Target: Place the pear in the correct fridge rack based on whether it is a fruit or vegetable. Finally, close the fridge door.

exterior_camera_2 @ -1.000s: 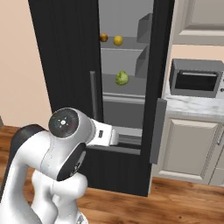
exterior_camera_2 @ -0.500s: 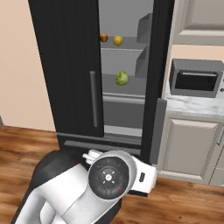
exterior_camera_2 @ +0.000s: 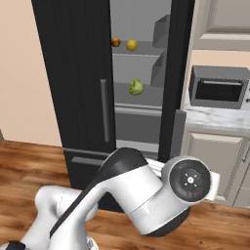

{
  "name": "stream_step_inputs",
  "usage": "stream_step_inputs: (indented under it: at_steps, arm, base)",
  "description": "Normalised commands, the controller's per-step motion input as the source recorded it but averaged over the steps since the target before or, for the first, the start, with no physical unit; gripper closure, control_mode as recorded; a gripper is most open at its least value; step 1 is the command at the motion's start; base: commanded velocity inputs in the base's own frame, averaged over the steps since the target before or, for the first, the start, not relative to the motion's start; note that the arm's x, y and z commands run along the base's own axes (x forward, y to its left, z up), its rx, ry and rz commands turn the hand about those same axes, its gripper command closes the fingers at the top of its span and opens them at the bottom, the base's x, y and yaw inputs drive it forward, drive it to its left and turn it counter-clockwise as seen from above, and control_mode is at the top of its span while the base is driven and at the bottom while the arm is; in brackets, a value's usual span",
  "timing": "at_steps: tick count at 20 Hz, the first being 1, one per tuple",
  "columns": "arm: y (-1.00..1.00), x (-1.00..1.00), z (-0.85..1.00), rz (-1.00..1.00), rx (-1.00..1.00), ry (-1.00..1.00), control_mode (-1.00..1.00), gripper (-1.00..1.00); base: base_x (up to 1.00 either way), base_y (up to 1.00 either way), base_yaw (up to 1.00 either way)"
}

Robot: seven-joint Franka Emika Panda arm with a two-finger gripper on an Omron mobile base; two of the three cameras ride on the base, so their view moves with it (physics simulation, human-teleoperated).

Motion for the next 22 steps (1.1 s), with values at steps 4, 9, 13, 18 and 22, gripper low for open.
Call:
stream_step_inputs:
  at_steps: [4,9,13,18,22]
  arm:
    - [-0.21,0.98,0.0,0.0,0.01,0.0,-1.0,-1.0]
    - [-0.28,0.78,0.0,0.01,0.04,0.0,-1.0,-1.0]
    - [-0.41,0.62,0.0,0.05,0.06,0.0,-1.0,-1.0]
    - [-0.38,0.62,0.0,0.08,0.08,0.0,-1.0,-1.0]
    - [-0.35,0.65,0.0,0.07,0.1,0.0,-1.0,-1.0]
  base:
    - [0.0,0.0,0.0]
    - [0.0,0.0,0.0]
    - [0.0,0.0,0.0]
    - [0.0,0.0,0.0]
    - [0.0,0.0,0.0]
